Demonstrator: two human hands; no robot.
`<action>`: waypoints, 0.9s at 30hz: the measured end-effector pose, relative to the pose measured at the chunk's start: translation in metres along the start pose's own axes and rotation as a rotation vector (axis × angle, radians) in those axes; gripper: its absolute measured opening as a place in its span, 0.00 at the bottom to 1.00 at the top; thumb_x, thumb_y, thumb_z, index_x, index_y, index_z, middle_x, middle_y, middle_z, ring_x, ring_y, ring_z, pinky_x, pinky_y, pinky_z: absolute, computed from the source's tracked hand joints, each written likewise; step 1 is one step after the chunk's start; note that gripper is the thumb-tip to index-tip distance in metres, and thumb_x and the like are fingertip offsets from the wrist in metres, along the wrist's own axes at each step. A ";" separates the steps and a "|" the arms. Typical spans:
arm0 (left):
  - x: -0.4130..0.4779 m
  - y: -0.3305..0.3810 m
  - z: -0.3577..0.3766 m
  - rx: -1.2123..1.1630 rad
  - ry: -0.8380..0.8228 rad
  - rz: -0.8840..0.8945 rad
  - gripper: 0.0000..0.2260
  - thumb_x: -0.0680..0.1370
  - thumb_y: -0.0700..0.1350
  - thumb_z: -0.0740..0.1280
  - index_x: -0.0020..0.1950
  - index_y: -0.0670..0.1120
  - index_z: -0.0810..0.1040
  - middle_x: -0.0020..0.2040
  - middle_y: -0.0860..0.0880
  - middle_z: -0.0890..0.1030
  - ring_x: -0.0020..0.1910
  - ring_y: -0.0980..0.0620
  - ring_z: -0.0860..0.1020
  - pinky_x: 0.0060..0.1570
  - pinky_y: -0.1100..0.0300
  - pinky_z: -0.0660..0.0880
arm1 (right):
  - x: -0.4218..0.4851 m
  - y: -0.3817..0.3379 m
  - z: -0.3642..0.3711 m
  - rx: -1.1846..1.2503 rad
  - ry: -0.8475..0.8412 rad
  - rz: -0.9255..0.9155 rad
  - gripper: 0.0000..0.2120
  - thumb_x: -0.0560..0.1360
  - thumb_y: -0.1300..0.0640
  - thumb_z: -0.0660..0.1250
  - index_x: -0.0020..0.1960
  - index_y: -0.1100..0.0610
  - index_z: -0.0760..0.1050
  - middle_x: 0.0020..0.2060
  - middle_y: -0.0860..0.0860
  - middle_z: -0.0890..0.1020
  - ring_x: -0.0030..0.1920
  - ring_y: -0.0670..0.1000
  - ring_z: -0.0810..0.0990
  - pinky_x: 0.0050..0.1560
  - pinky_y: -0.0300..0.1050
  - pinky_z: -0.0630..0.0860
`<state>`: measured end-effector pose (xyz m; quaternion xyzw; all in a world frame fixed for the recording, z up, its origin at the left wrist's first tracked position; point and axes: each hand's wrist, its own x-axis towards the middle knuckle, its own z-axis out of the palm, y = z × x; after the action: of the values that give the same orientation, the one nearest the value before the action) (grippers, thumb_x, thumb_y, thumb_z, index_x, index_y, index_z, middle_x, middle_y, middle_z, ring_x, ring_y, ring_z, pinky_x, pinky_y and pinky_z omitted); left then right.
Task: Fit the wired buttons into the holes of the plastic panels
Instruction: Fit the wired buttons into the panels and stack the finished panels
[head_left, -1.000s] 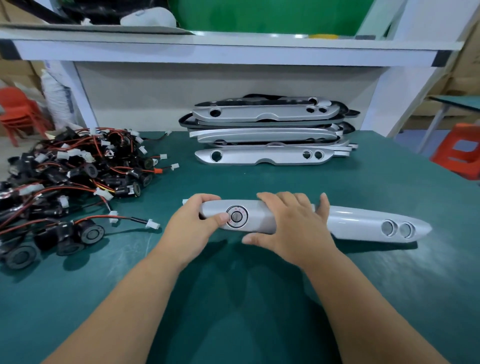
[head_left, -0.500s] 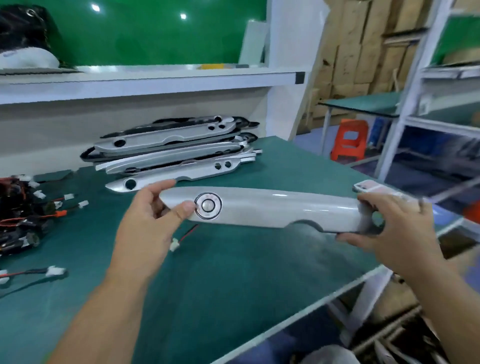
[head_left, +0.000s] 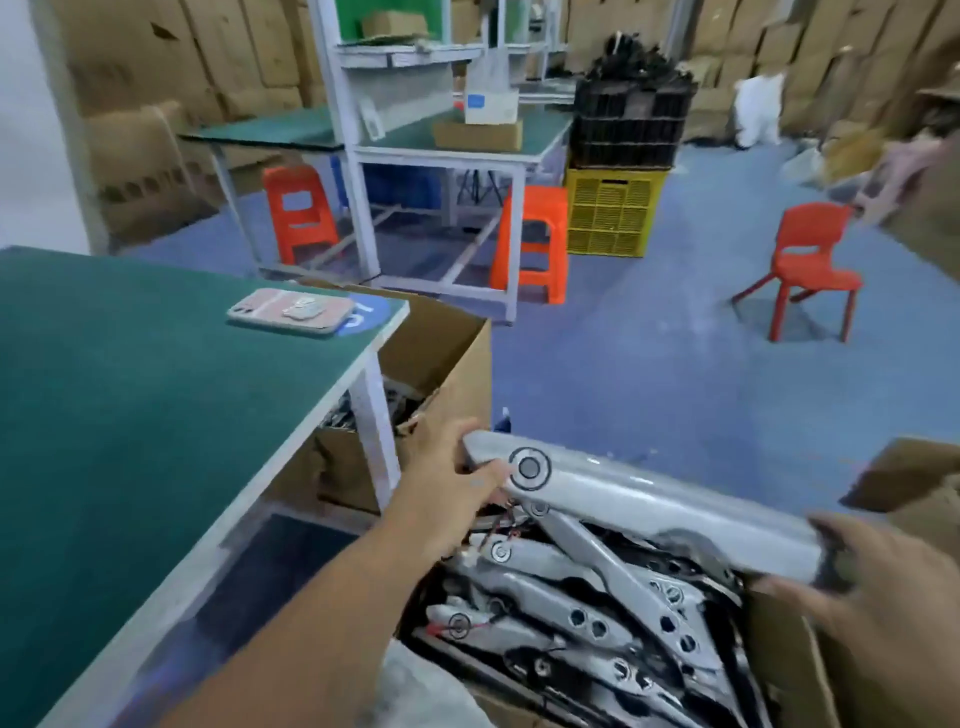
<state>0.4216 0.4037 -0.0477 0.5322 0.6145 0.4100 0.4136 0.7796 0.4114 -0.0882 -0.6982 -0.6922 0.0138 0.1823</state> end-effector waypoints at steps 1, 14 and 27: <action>0.005 -0.017 0.011 -0.033 -0.079 -0.073 0.26 0.76 0.48 0.69 0.72 0.54 0.63 0.64 0.50 0.75 0.60 0.53 0.77 0.60 0.55 0.74 | -0.008 0.005 0.008 -0.077 -0.016 0.008 0.40 0.50 0.24 0.67 0.52 0.50 0.78 0.42 0.51 0.82 0.47 0.57 0.80 0.53 0.59 0.74; -0.016 -0.046 -0.046 0.184 -0.212 -0.246 0.13 0.78 0.52 0.66 0.60 0.62 0.71 0.63 0.57 0.76 0.60 0.59 0.73 0.65 0.54 0.70 | 0.053 -0.048 0.070 -0.104 -0.060 0.075 0.46 0.63 0.25 0.62 0.74 0.43 0.50 0.74 0.46 0.56 0.75 0.48 0.44 0.67 0.72 0.46; -0.238 -0.003 -0.231 -0.025 0.577 -0.097 0.07 0.74 0.50 0.68 0.51 0.56 0.82 0.51 0.55 0.84 0.50 0.56 0.83 0.51 0.59 0.78 | 0.023 -0.310 0.022 0.561 0.044 -0.586 0.33 0.67 0.53 0.76 0.68 0.53 0.67 0.62 0.60 0.73 0.63 0.61 0.66 0.62 0.61 0.65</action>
<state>0.2237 0.1520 0.0406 0.3587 0.7263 0.5318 0.2472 0.4769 0.4309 -0.0183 -0.3944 -0.8273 0.1345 0.3768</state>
